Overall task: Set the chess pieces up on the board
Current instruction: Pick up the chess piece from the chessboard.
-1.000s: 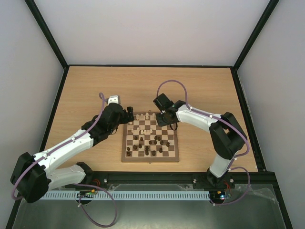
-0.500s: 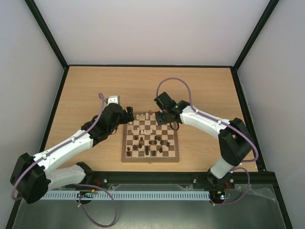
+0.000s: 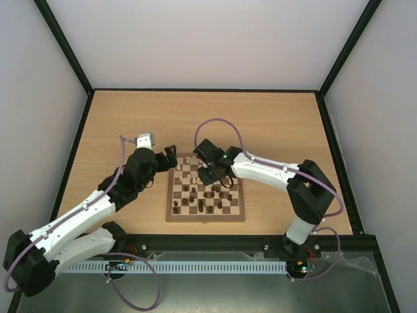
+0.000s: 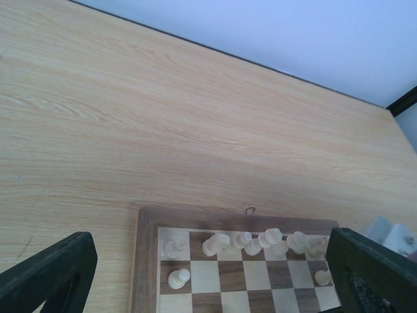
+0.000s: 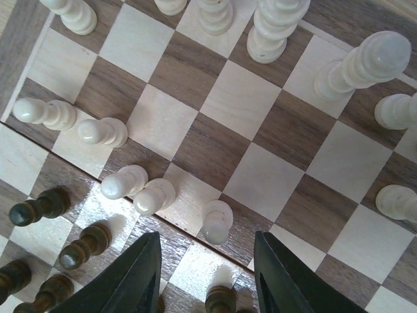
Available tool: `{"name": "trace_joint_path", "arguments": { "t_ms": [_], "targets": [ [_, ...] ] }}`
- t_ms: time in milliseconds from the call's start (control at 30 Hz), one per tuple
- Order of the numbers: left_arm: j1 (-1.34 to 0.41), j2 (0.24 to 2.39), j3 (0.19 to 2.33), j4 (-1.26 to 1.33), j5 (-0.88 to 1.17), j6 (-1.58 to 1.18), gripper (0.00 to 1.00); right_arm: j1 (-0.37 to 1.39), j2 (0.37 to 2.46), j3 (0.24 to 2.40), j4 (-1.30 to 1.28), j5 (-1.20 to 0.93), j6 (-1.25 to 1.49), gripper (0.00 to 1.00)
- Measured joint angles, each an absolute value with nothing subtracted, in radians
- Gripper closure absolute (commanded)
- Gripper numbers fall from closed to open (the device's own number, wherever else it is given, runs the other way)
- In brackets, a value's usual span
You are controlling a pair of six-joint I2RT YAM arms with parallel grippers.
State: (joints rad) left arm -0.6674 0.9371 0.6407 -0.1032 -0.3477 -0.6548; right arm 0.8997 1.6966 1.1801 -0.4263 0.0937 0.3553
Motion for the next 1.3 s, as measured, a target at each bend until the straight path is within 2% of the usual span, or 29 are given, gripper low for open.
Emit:
{"name": "trace_joint_path", "arguments": {
  "t_ms": [167,533,833,1300],
  "targets": [
    [-0.667,0.873,0.613,-0.081,-0.344,-0.655,0.01,0.902,1.723,1.188,-0.43,0.096,0.356,0.64],
    [-0.667,0.872,0.613,-0.071,-0.337,-0.654,0.01,0.903,1.766,1.204,-0.432,0.096,0.356,0.74],
    [-0.667,0.872,0.613,-0.071,-0.337,-0.654,0.01,0.903,1.781,1.215,-0.435,0.106,0.358,0.89],
    [-0.667,0.873,0.613,-0.071,-0.336,-0.654,0.0,0.874,1.78,1.238,-0.452,0.193,0.365,0.88]
  ]
}}
